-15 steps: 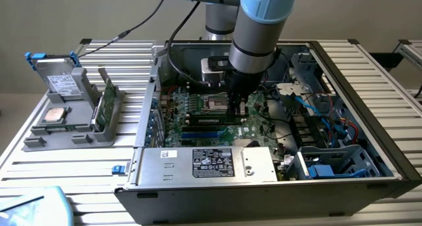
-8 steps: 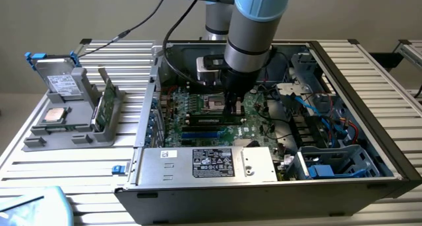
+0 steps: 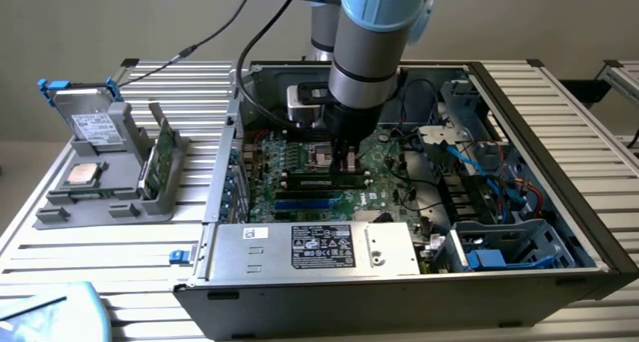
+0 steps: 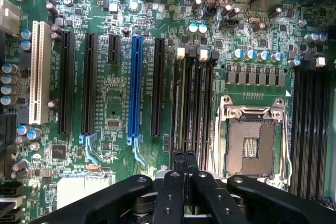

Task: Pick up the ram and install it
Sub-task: 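Press down the ram until it locks into place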

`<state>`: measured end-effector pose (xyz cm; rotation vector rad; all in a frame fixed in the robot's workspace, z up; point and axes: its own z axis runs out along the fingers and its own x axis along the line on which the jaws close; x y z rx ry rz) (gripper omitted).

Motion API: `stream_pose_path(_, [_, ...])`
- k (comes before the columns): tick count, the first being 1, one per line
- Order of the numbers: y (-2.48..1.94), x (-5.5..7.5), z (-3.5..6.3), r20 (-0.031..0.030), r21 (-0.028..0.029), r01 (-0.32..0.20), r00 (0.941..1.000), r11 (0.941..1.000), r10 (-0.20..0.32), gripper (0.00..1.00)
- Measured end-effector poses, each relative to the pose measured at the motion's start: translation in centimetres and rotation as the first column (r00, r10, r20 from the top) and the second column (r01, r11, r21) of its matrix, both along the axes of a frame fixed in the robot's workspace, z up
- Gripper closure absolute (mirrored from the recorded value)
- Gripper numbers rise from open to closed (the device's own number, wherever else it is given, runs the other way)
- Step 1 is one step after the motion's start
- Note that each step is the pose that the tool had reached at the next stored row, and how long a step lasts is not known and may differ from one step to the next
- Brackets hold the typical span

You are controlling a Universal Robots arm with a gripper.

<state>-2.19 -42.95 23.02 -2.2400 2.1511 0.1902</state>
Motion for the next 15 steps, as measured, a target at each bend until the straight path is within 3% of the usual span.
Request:
stream_pose_path(8, [0.16, -1.4, -0.01, -0.0001, -0.0004, 0.000, 1.0000, 1.0000, 0.000, 0.89])
stream_pose_path(15, [0.16, -1.7, -0.06, 0.0000, -0.0001, 0.000, 1.0000, 1.0000, 0.000, 0.89])
